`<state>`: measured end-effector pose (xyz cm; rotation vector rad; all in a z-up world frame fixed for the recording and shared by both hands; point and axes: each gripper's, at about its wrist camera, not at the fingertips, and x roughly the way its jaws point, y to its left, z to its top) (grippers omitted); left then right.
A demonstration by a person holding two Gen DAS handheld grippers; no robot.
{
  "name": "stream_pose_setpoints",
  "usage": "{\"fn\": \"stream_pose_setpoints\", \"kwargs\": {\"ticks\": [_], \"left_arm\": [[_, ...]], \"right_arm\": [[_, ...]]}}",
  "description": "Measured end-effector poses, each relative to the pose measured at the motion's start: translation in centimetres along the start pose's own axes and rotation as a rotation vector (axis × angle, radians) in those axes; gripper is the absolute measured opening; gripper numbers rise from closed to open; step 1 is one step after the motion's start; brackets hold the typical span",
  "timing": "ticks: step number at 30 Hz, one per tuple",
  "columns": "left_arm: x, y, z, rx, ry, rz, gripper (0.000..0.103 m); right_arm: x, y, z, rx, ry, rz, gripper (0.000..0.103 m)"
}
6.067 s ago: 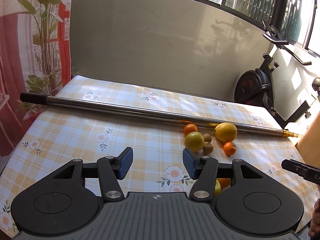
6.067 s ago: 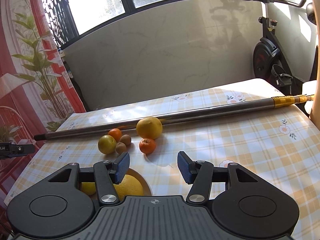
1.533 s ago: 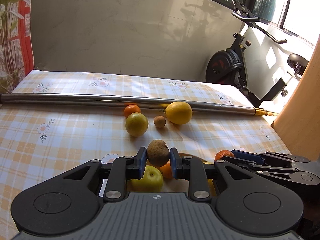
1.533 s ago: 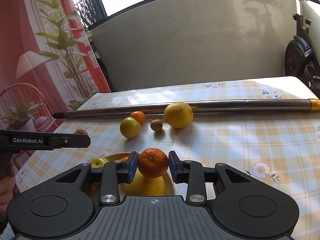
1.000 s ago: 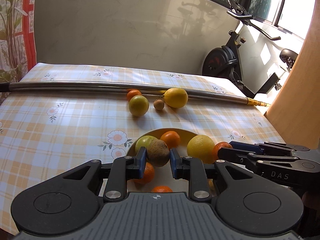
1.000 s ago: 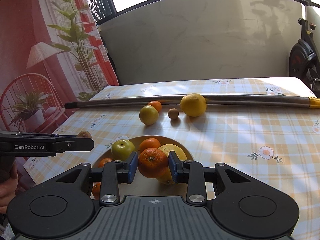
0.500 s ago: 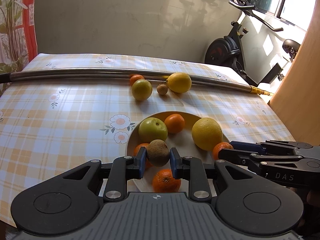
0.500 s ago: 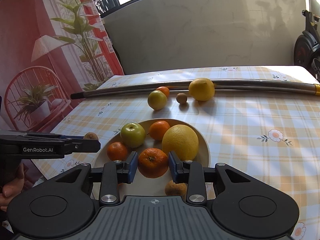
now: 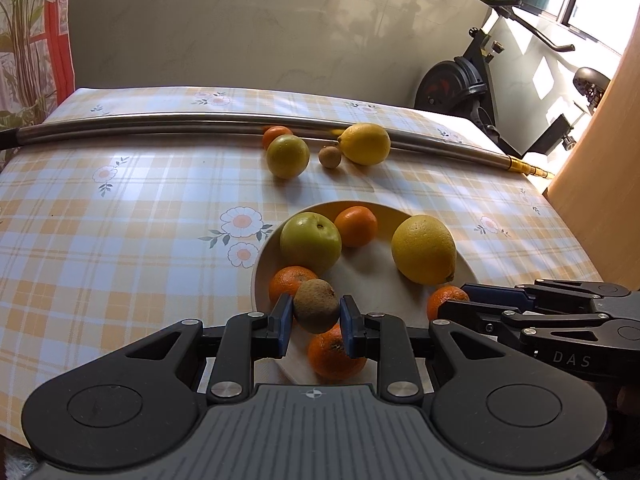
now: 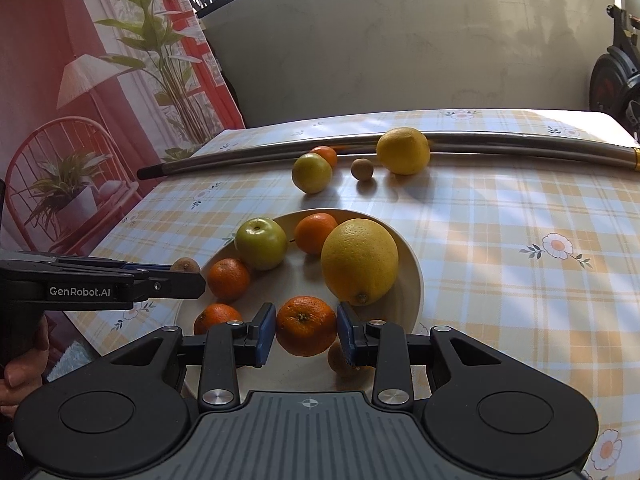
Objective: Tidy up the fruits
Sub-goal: 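Lower kiwi and tangerine into the plate and open both grippers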
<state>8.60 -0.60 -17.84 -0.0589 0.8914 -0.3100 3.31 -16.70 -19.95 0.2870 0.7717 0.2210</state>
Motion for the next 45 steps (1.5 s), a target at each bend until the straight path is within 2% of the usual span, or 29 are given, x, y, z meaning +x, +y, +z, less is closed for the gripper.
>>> {"fn": "stream_pose_setpoints", "kwargs": {"ticks": [5, 17, 29, 34, 45], "left_arm": [[0.3, 0.0, 0.0, -0.002, 0.007, 0.003, 0.026], [0.8, -0.1, -0.1, 0.002, 0.012, 0.016, 0.026], [1.1, 0.1, -0.1, -0.010, 0.017, 0.022, 0.026], [1.2, 0.1, -0.1, -0.010, 0.021, 0.027, 0.026], [1.7, 0.1, -0.2, -0.005, 0.031, 0.038, 0.027]], "right_arm": [[0.1, 0.5, -0.2, -0.020, 0.006, 0.000, 0.031], [-0.4, -1.1, -0.2, 0.035, -0.041, -0.046, 0.031], [-0.8, -1.2, 0.0, 0.030, -0.084, -0.082, 0.031], [-0.4, -1.5, -0.1, 0.034, -0.064, -0.127, 0.031], [-0.3, -1.8, -0.3, 0.046, -0.057, -0.132, 0.032]]}}
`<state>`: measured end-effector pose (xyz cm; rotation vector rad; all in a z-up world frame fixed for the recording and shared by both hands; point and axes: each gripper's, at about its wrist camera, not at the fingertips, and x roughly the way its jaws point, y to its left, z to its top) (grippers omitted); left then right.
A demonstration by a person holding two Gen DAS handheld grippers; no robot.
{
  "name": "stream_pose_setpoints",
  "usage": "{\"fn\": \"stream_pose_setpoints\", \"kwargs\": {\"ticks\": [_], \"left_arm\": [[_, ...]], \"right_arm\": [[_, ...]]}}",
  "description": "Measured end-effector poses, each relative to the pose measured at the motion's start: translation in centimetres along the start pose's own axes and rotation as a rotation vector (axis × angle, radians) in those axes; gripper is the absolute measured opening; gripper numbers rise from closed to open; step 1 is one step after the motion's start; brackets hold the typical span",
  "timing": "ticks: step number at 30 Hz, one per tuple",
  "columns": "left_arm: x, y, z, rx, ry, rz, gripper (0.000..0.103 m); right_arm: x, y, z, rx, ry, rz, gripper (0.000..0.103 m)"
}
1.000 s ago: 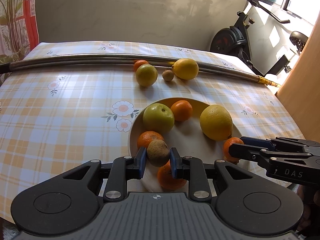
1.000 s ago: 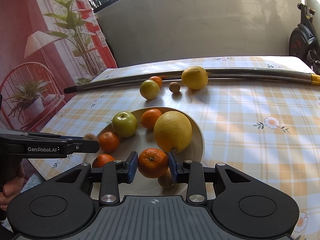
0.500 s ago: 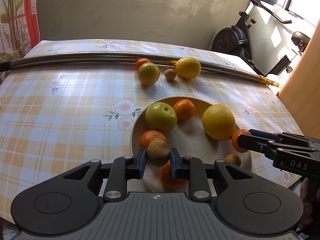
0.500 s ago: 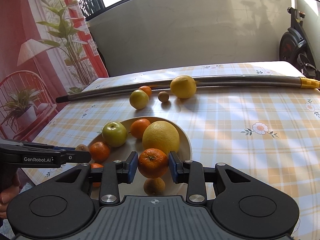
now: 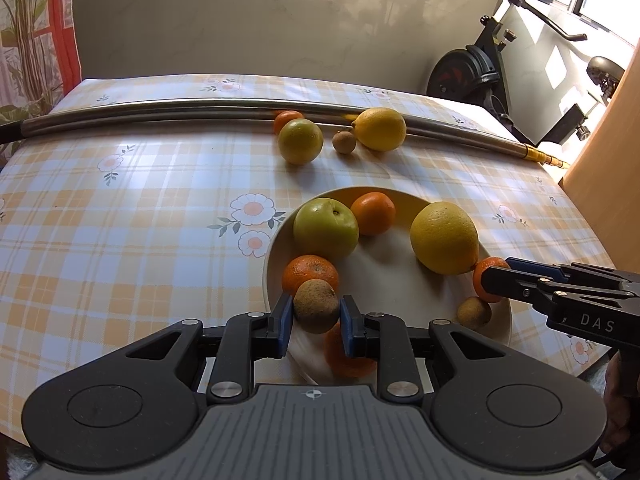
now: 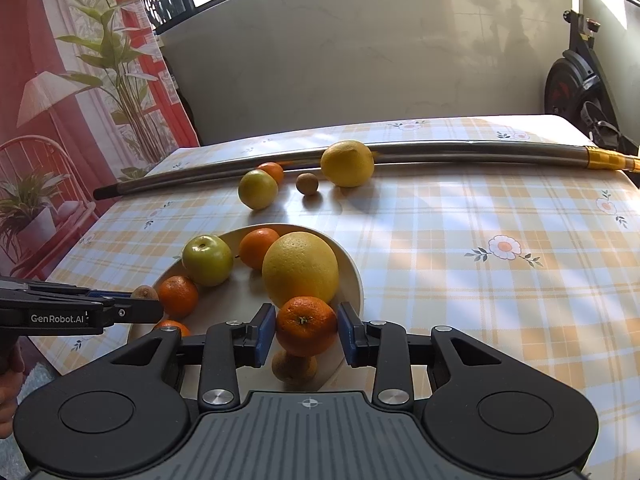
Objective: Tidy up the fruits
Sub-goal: 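Lower kiwi and tangerine into the plate and open both grippers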
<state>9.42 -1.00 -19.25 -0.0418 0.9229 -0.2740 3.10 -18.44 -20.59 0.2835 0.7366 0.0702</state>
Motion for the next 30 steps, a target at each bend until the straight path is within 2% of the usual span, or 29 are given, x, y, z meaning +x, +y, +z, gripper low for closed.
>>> {"fn": "stream_pose_setpoints", "kwargs": {"ticks": [30], "left_arm": [[-1.0, 0.3, -0.1, -0.014, -0.026, 0.009, 0.027]], "right_arm": [[0.1, -0.8, 0.0, 0.028, -0.006, -0.016, 0.034]]}}
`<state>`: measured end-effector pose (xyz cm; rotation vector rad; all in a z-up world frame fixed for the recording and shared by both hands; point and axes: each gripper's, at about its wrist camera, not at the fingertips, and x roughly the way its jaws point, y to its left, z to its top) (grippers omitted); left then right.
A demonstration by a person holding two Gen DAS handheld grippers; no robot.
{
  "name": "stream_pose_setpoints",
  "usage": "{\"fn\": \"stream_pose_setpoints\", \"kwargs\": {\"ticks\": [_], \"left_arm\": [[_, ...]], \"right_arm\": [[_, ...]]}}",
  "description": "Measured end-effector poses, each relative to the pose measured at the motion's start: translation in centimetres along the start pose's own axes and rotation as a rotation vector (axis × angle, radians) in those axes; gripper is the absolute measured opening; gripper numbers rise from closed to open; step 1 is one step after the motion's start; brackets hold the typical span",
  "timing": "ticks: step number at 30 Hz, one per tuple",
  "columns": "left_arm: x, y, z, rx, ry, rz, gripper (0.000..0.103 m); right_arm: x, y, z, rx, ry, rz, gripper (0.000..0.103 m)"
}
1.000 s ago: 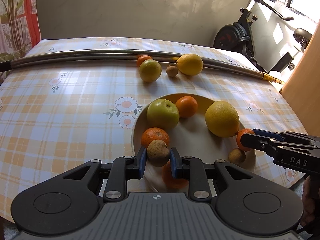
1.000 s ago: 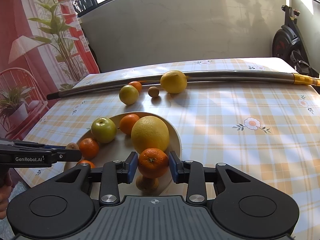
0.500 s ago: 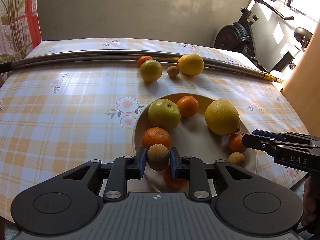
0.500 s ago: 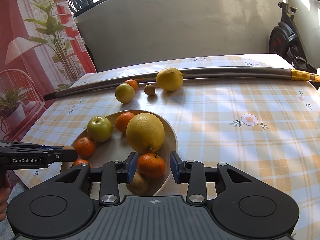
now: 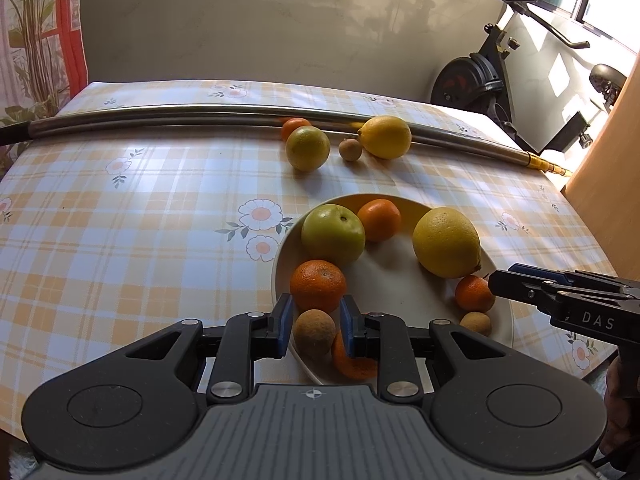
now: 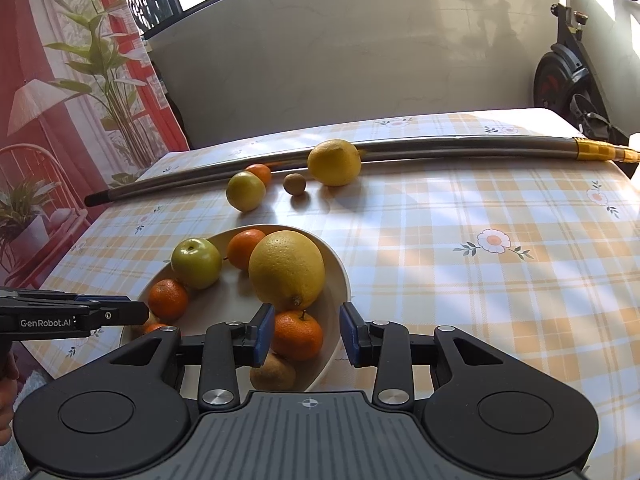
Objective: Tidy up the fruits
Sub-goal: 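Lower kiwi and tangerine into the plate and open both grippers, then move both tools back toward the fruits by the rod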
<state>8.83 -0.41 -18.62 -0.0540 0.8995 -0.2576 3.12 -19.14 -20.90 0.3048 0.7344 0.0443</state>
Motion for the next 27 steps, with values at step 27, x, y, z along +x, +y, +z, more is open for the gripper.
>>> {"fn": "stream_pose_setpoints", "kwargs": {"ticks": [27], "left_arm": [[-4.1, 6.9, 5.2, -0.175, -0.161, 0.065, 0.027]], "right_arm": [[-0.5, -2.8, 2.6, 0.040, -0.093, -0.065, 0.034]]}}
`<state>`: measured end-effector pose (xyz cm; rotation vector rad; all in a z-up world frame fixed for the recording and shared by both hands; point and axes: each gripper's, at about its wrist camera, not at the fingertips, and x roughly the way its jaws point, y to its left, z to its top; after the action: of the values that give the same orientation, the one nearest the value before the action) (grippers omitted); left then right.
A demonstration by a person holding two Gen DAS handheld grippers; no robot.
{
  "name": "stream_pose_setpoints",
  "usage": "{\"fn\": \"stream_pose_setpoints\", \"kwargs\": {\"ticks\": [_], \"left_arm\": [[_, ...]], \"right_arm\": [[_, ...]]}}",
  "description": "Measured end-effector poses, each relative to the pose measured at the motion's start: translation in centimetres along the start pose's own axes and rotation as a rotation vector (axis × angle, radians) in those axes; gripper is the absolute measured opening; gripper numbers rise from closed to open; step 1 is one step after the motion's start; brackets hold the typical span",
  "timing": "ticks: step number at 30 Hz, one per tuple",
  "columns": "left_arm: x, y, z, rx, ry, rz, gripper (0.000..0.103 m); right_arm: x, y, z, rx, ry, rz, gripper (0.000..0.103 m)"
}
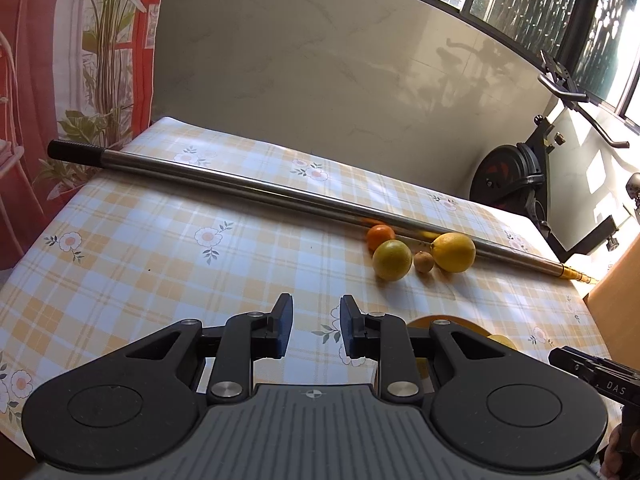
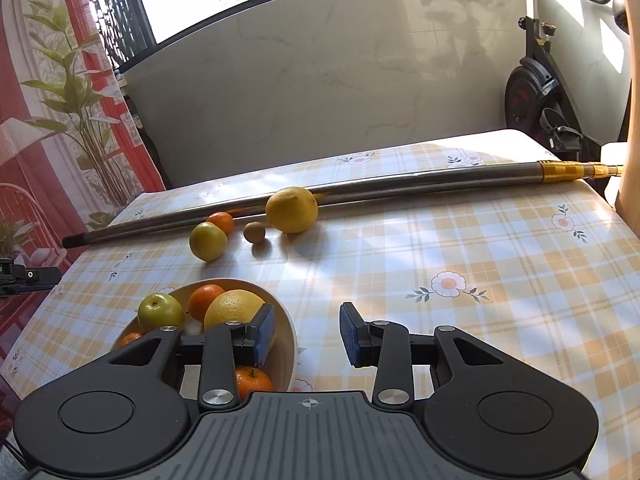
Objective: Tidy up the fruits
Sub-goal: 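Move both tools back toward the fruits by the rod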
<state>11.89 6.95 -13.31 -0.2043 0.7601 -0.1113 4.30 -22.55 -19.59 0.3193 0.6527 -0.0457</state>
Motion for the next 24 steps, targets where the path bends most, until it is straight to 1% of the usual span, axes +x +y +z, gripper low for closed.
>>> {"fn": "stream_pose_setpoints", "kwargs": {"ticks": [6, 13, 16, 24], "left_arm": [[0.4, -0.5, 0.2, 0.015, -0.001, -0.009, 0.027], [1.5, -1.4, 1.8, 0.043, 0.001, -0.024, 0.029], [2.1, -2.0, 2.4, 0.056, -0.001, -0.025, 0.038], [4.4, -3.2, 3.4, 0.089, 0.015, -0.032, 0.038]], "right_arm": [[0.2, 0.2, 1.3, -0.033, -0.021, 0.001, 0.035], [0.9, 0.8, 3.6, -0.110, -0.051, -0.002, 0.036], [1.7, 0.8, 4.5, -0.128, -0.050, 0.008, 0.037], [5.2, 0.2, 6.9, -0.152, -0.045, 0.027, 0.037]]}}
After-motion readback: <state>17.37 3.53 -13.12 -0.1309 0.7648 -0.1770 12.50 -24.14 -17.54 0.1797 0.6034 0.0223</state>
